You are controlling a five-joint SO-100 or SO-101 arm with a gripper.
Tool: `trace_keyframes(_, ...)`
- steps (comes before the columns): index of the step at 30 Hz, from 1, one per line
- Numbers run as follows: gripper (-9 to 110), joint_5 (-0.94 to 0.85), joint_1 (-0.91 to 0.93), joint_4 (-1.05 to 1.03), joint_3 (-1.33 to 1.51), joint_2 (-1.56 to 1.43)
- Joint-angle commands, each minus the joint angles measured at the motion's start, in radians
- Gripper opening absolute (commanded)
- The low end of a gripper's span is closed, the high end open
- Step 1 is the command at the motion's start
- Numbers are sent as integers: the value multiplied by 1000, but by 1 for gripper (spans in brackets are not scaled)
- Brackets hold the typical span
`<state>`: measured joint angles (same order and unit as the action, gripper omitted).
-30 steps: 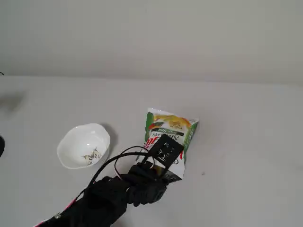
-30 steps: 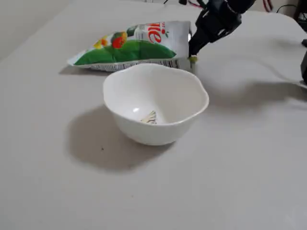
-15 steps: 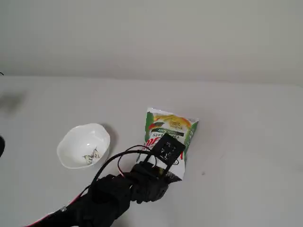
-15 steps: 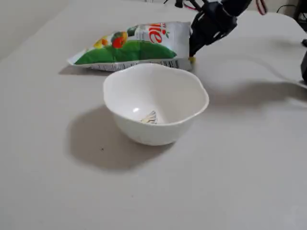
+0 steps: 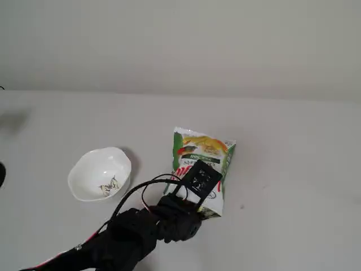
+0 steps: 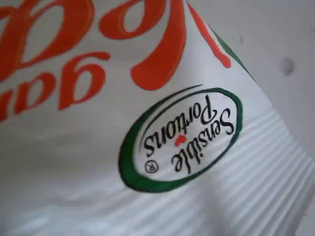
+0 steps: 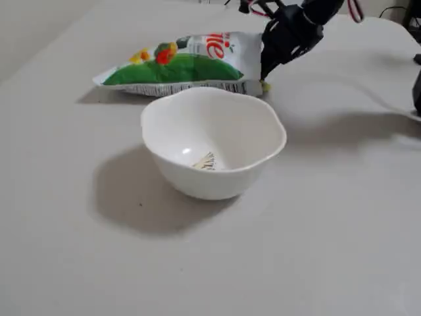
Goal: Pick up veggie straw from inside of open veggie straw packet and place it inside the bowl on the left side of the veggie straw packet
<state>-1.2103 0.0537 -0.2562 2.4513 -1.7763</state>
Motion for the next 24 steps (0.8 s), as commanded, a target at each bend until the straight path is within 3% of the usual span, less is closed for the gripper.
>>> trace_keyframes(1, 0, -9, 18, -5, -61, -31)
trace_keyframes(24, 0, 5, 69, -327, -20, -413)
